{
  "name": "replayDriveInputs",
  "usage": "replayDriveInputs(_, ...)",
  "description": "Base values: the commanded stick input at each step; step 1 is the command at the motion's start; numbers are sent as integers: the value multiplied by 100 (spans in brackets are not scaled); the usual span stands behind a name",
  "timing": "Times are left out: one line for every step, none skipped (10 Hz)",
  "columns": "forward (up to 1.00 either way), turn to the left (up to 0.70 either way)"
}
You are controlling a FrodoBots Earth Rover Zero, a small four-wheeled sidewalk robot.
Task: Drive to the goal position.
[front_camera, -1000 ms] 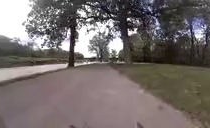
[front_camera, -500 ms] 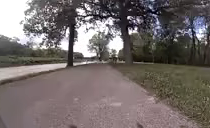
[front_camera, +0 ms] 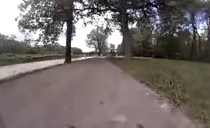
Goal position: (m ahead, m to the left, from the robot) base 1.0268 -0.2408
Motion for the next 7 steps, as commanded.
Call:
replayDriveInputs(100,0)
replayDriveInputs(100,0)
replayDriveInputs(100,0)
replayDriveInputs(100,0)
replayDriveInputs(100,0)
replayDriveInputs(100,0)
replayDriveInputs(100,0)
